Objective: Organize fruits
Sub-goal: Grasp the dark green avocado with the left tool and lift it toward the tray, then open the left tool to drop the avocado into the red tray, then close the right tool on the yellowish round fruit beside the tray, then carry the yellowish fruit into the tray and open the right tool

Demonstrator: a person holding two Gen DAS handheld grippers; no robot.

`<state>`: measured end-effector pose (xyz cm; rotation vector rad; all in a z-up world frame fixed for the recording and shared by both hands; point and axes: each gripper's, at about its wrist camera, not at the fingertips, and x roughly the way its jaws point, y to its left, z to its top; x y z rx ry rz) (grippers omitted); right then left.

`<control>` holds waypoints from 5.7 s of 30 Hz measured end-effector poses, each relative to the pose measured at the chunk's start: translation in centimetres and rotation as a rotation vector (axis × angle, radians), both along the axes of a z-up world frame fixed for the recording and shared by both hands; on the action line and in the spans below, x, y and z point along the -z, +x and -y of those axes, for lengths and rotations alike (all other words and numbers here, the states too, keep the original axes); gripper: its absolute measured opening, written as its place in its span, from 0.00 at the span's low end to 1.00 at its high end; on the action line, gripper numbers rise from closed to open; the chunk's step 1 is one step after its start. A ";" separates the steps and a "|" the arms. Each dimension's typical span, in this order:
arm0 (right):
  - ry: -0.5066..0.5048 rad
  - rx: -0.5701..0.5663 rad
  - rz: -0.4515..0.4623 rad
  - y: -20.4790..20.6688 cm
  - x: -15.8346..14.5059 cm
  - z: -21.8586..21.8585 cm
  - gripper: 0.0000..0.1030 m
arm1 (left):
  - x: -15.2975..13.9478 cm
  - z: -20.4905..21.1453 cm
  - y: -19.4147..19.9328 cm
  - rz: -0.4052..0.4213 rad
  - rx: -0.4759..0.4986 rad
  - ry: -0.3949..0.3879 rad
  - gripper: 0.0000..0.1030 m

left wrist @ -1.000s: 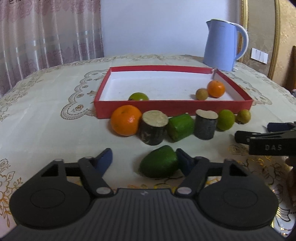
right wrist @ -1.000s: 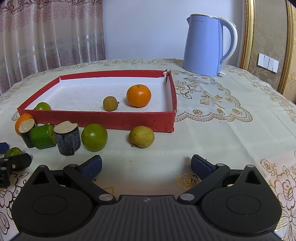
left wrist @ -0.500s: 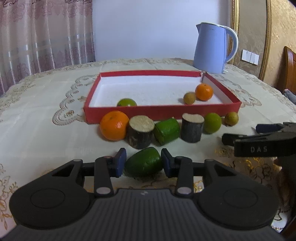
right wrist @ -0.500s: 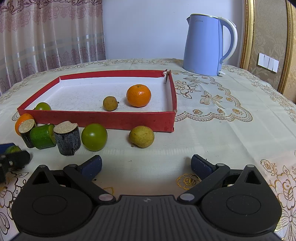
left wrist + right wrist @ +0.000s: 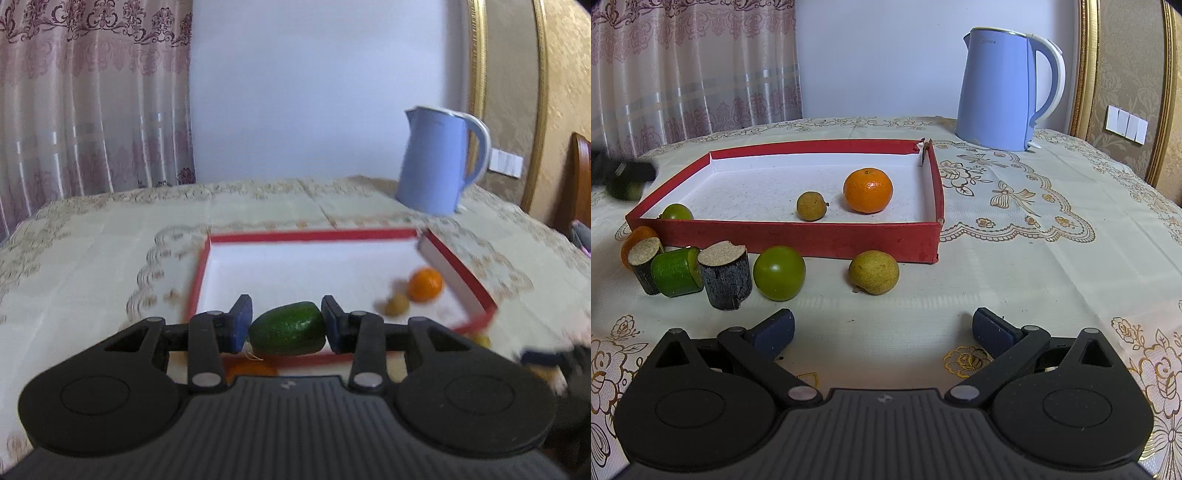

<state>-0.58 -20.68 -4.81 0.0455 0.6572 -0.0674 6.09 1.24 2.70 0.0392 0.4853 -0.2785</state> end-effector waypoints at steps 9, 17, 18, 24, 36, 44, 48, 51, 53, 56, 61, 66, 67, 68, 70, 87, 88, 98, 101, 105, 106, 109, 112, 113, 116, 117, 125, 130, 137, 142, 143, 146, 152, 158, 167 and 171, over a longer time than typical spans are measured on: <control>0.000 0.000 0.000 0.0 0.0 0.0 1.00 | 1.1 1.1 8.7 -0.046 -0.064 0.046 0.36; 0.000 0.000 0.000 0.0 0.0 0.0 1.00 | 3.7 1.3 12.0 -0.143 -0.065 0.062 0.36; 0.000 0.000 0.000 0.0 0.0 0.0 1.00 | 3.9 1.3 12.3 -0.154 -0.068 0.061 0.36; 0.001 0.000 0.000 0.0 0.0 0.0 1.00 | 5.1 1.1 13.5 -0.217 -0.075 0.069 0.36; 0.001 0.000 0.000 0.0 0.0 0.0 1.00 | 3.8 -0.4 11.5 -0.128 -0.125 0.018 0.59; 0.001 0.000 0.000 0.0 0.0 0.0 1.00 | 1.6 -3.1 3.1 0.055 -0.165 -0.005 0.88; 0.001 0.000 0.000 0.0 0.0 0.0 1.00 | 2.7 -4.1 -0.8 0.038 -0.163 0.001 0.90; 0.001 0.000 0.000 0.0 0.0 0.0 1.00 | 3.7 -4.2 -2.9 0.006 -0.183 0.013 0.93; 0.001 0.000 0.000 0.0 0.0 0.0 1.00 | 4.3 -4.3 -3.8 -0.010 -0.198 0.020 0.93; 0.001 0.000 0.000 0.0 0.0 0.0 1.00 | 5.1 -4.2 -4.6 -0.042 -0.194 0.021 0.95; 0.001 0.001 0.000 0.0 0.0 0.0 1.00 | 6.4 -3.0 -5.0 -0.102 -0.163 0.034 0.97; 0.001 0.001 0.000 0.0 0.0 0.0 1.00 | 7.0 -1.5 -5.3 -0.096 -0.141 0.130 1.00; 0.001 0.001 0.000 0.0 0.0 0.0 1.00 | 7.0 -1.4 -5.3 -0.094 -0.139 0.141 1.00; 0.001 0.001 0.000 0.0 0.0 0.0 1.00 | 7.0 -1.3 -5.4 -0.088 -0.141 0.147 1.00; 0.001 0.001 0.000 0.0 0.0 0.0 1.00 | 7.1 -1.2 -5.3 -0.091 -0.145 0.154 1.00; 0.072 -0.017 0.025 -0.1 -0.2 1.1 1.00 | 7.3 -2.5 -4.4 -0.152 -0.149 0.071 1.00; 0.072 -0.018 0.026 0.0 -0.3 1.2 0.99 | 7.3 -2.6 -4.4 -0.154 -0.149 0.067 1.00; -0.022 -0.058 0.041 1.3 -1.1 0.3 0.61 | 7.2 -2.4 -4.5 -0.153 -0.150 0.069 1.00; -0.005 -0.071 0.017 2.0 -0.8 0.3 0.47 | 7.2 -2.4 -4.5 -0.153 -0.150 0.069 1.00; 0.010 -0.091 0.020 2.2 -0.7 0.2 0.33 | 7.2 -2.4 -4.5 -0.153 -0.150 0.069 1.00; 0.005 -0.095 0.022 2.3 -0.7 0.1 0.31 | 7.2 -2.4 -4.5 -0.154 -0.150 0.069 1.00; 0.007 -0.099 0.030 2.3 -0.6 0.1 0.29 | 7.2 -2.4 -4.5 -0.153 -0.150 0.069 1.00; 0.008 -0.102 0.040 2.2 -0.5 0.1 0.29 | 7.2 -2.4 -4.5 -0.153 -0.150 0.069 1.00; 0.010 -0.101 0.041 2.2 -0.5 0.2 0.29 | 7.2 -2.4 -4.5 -0.154 -0.150 0.069 1.00; 0.017 -0.097 0.041 2.2 -0.5 0.3 0.28 | 7.2 -2.4 -4.5 -0.154 -0.150 0.069 1.00; 0.019 -0.098 0.041 2.2 -0.6 0.3 0.28 | 7.2 -2.4 -4.5 -0.154 -0.150 0.069 1.00; 0.016 -0.094 0.148 0.4 -3.5 0.5 0.28 | 7.2 -2.4 -4.5 -0.154 -0.150 0.069 1.00; -0.020 -0.076 0.193 1.3 -5.0 0.6 0.28 | 7.2 -2.4 -4.5 -0.154 -0.150 0.068 1.00; 0.008 -0.063 0.095 6.1 -3.9 1.0 0.28 | 7.2 -2.4 -4.5 -0.154 -0.150 0.068 1.00; 0.018 -0.049 0.023 8.3 -2.4 1.0 0.28 | 7.2 -2.4 -4.5 -0.154 -0.150 0.068 1.00; 0.027 -0.050 0.013 8.5 -2.2 1.0 0.28 | 7.2 -2.5 -4.5 -0.154 -0.150 0.068 1.00; 0.010 -0.040 0.009 8.9 -1.8 0.8 0.29 | 7.2 -2.5 -4.5 -0.154 -0.150 0.068 1.00; -0.016 -0.031 0.013 9.3 -1.3 0.7 0.29 | 7.2 -2.5 -4.5 -0.154 -0.150 0.068 1.00; 0.009 -0.029 0.032 9.2 -1.3 0.9 0.29 | 7.2 -2.4 -4.5 -0.154 -0.150 0.068 1.00; 0.021 -0.062 0.141 5.7 -3.1 0.6 0.83 | 7.2 -2.5 -4.4 -0.154 -0.150 0.068 1.00; 0.046 -0.078 0.161 3.6 -3.1 0.9 0.83 | 7.2 -2.4 -4.4 -0.154 -0.150 0.068 1.00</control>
